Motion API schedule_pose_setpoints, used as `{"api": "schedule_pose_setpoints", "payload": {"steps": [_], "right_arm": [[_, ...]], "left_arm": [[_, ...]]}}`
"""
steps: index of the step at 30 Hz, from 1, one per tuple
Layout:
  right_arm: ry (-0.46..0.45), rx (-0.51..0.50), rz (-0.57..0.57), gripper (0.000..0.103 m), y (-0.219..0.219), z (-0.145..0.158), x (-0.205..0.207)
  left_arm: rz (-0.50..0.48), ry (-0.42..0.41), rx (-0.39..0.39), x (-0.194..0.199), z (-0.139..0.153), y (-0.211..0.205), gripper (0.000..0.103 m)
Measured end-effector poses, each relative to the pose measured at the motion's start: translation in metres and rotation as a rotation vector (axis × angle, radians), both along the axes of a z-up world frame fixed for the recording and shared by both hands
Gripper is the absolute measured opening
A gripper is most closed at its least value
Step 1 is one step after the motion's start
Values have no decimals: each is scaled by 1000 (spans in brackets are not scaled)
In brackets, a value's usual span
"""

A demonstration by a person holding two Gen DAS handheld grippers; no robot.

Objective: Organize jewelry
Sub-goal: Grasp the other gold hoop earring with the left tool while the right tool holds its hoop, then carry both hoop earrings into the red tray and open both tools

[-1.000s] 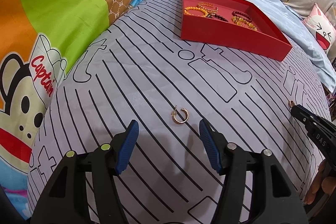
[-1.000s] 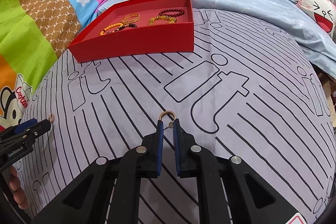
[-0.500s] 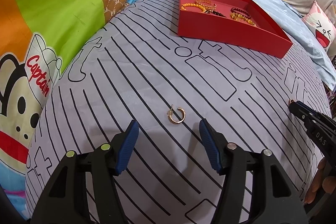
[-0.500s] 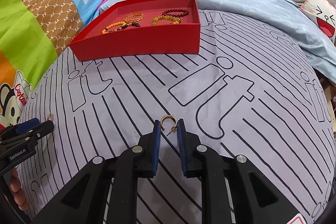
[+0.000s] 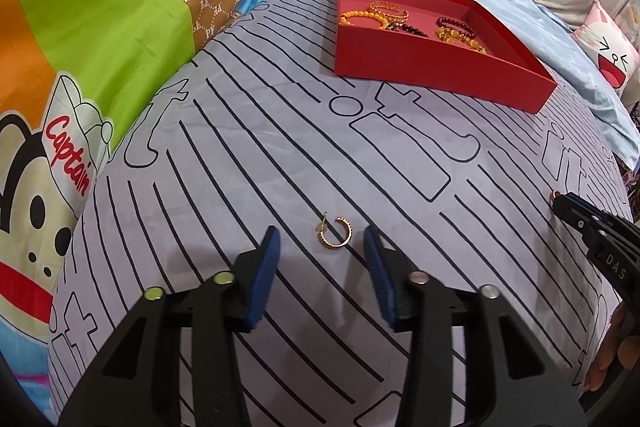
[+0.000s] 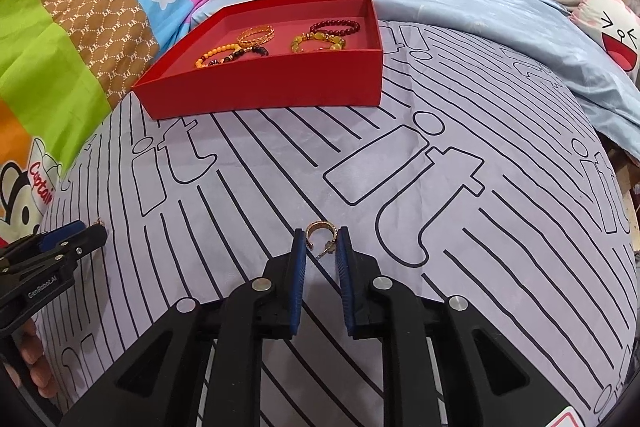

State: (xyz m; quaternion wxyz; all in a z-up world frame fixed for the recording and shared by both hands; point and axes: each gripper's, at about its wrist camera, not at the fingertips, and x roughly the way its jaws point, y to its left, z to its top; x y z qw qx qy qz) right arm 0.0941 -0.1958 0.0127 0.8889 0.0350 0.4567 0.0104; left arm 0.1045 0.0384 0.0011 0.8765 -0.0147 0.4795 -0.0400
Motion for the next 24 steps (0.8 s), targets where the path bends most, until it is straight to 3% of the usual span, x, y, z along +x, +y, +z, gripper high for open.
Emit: {"api": "schedule_pose_setpoints", "payload": {"steps": [4,8,17,24], "right_arm": [[-2,6,1,15,-1,2,-2],[-7,12,4,15,0,5,-5],[-23,23,25,15,7,15,-12],[-64,42,46,15,13,37,-11]], "left_arm": [[-3,0,-4,1,0,-1,30],[-16,1,-8,1,0,-3,17],[-39,4,-31,0,3,-5,16],[-77,-27,-42,0,28,-19,16]]}}
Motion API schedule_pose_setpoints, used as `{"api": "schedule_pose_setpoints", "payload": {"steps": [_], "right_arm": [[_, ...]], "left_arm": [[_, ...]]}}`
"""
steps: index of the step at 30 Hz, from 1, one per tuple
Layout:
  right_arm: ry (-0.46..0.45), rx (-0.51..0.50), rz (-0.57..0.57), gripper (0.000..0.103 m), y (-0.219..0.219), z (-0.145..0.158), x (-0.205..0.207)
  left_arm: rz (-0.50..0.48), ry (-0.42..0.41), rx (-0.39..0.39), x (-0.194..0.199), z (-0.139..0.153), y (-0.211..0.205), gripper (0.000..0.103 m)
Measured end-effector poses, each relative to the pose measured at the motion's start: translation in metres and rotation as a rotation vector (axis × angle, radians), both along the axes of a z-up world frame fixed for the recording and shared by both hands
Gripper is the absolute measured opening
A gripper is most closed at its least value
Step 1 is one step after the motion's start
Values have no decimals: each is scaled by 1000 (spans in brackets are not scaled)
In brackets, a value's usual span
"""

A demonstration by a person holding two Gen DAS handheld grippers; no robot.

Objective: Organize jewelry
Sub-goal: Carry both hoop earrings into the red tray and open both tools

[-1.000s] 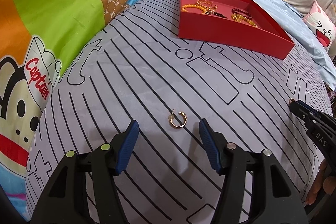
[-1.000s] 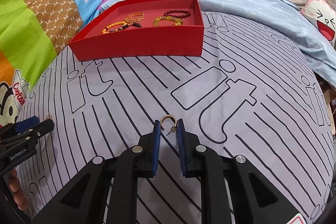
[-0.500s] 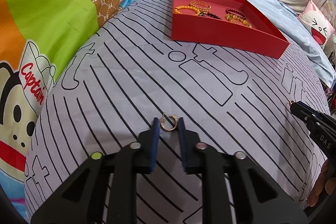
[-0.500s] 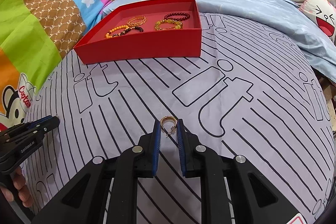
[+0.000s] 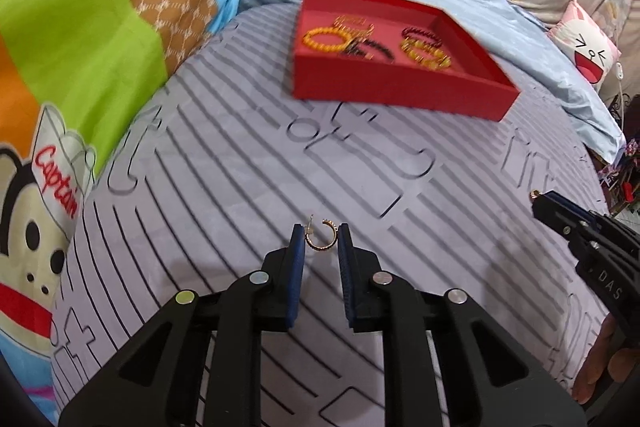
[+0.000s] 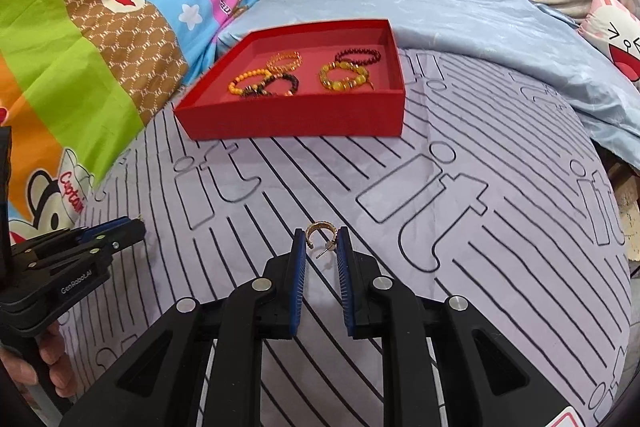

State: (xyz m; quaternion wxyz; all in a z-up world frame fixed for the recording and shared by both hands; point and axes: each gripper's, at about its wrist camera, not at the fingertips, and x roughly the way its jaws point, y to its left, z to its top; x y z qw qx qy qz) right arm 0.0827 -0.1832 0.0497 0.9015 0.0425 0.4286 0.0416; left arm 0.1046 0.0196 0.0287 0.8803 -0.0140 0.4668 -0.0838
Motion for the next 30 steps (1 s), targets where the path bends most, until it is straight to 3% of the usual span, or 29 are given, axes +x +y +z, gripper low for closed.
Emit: {"api": "schedule_pose_setpoints", "payload": {"steps": [11,18,30], "right_arm": [[-111,-1,20,15,1,52,31],[-164,-10,5,15,-6,76,71],[-144,-24,-4,15,-10,67,152]], "left_arm": [[-58,-105,-12,41,59,-35,16],[-80,-176,-5,81,90,-57,16],[-73,-173,19,158,85,-81,16]]}}
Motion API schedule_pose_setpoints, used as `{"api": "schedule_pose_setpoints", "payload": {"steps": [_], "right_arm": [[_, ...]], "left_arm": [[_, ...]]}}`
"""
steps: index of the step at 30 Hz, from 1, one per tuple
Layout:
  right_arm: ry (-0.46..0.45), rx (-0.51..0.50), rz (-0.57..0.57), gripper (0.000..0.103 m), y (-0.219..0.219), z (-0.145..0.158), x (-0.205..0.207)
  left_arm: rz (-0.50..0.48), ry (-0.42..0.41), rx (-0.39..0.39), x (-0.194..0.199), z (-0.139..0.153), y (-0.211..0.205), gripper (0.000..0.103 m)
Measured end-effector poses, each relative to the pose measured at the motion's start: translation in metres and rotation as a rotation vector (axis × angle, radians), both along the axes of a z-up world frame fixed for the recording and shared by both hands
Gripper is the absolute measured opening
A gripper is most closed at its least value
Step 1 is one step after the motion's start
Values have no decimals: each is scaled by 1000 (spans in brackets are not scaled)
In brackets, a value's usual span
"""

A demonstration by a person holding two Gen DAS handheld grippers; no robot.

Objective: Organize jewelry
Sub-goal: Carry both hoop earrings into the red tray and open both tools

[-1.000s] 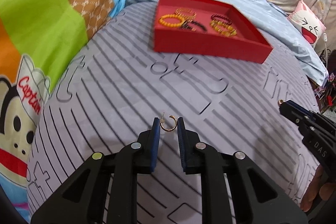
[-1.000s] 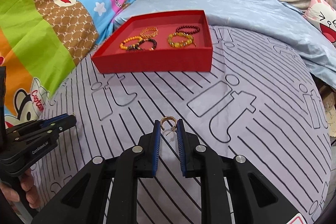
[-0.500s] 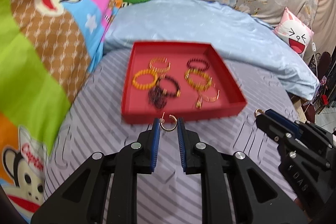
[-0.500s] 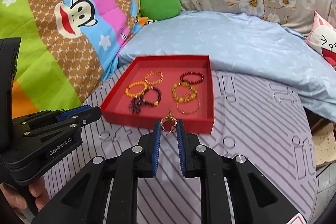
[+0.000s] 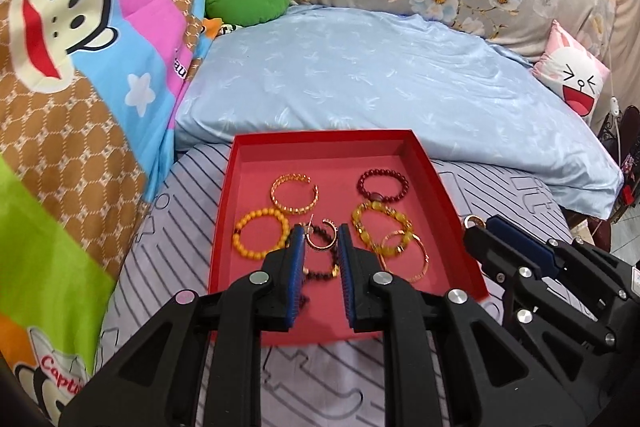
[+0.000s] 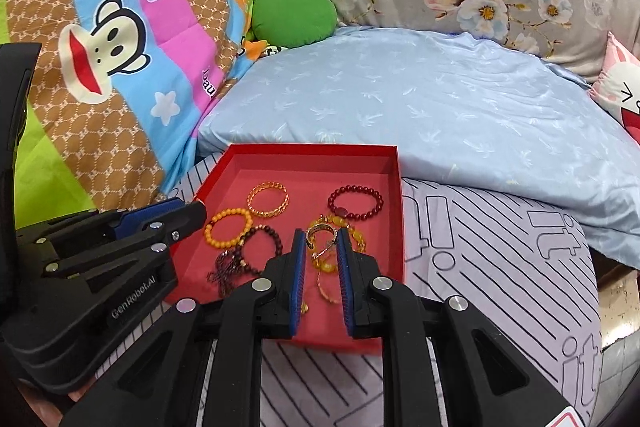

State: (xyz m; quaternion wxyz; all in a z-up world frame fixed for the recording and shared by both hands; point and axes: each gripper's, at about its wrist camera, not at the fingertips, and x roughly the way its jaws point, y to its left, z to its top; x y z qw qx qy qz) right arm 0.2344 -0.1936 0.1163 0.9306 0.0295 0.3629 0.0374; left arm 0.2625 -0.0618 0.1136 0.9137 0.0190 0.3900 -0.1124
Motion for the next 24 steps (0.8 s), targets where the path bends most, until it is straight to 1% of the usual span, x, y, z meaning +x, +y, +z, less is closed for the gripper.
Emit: {"api": "schedule_pose_setpoints", "payload": {"steps": [3,11,24], "right_arm": [[9,-3,1,15,0,-7,19],[39,-9,-3,15,1,-26,50],[88,-4,-11,15,2,-51,73]], "left_arm": [[6,9,6,17,-7,-3,16],[14,45,21,51,-28,-8,16],[33,88,29,72,-53,-7,17]]}}
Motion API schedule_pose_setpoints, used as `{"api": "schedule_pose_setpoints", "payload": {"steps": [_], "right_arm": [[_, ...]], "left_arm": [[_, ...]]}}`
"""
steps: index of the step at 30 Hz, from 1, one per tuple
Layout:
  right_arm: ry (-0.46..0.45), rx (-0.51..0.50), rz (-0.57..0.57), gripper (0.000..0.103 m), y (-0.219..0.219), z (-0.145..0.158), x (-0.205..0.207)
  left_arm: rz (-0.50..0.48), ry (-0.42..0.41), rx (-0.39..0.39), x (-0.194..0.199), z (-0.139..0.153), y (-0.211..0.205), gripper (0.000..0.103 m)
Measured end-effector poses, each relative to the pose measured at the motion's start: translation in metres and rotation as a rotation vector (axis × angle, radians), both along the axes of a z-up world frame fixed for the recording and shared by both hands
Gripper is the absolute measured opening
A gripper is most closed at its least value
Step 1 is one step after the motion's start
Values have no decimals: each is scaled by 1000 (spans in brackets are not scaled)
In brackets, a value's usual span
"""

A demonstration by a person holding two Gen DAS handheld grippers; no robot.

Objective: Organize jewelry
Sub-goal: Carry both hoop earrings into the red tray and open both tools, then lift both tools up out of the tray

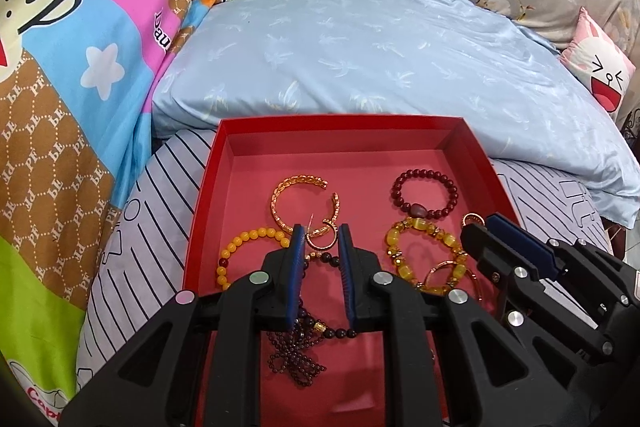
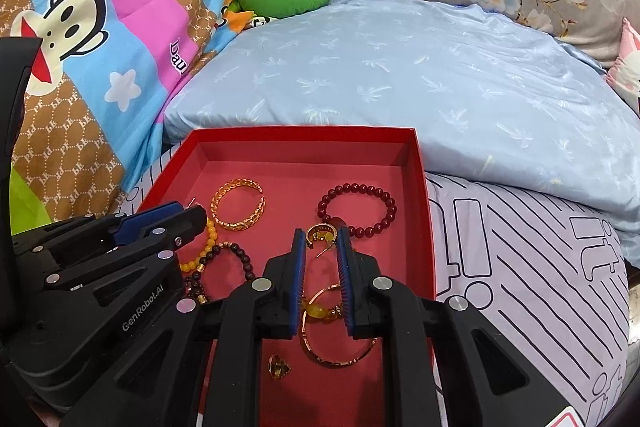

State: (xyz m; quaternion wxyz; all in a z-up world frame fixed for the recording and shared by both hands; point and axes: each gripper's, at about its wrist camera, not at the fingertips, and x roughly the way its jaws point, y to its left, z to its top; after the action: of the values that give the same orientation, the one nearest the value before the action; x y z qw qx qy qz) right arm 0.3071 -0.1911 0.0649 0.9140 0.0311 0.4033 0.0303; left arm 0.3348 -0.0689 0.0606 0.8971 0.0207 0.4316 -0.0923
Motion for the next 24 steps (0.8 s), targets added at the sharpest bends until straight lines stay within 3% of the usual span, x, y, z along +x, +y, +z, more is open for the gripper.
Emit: {"api": "schedule_pose_setpoints", "payload": {"steps": [7,9,11,24], "right_arm": [[16,5,4,16,1,-5,4],[9,-5,1,17,2,-5,2],[10,-9,-8,22,2,-4,2],[12,-17,-35,26,3,4,-21]], "left_arm": [[5,-4,5,2,-3,1,17],[12,-8,8,2,-3,2,27],[28,-14,17,1,-2,3,46],[39,-26,37,-19,6,6,47]]}}
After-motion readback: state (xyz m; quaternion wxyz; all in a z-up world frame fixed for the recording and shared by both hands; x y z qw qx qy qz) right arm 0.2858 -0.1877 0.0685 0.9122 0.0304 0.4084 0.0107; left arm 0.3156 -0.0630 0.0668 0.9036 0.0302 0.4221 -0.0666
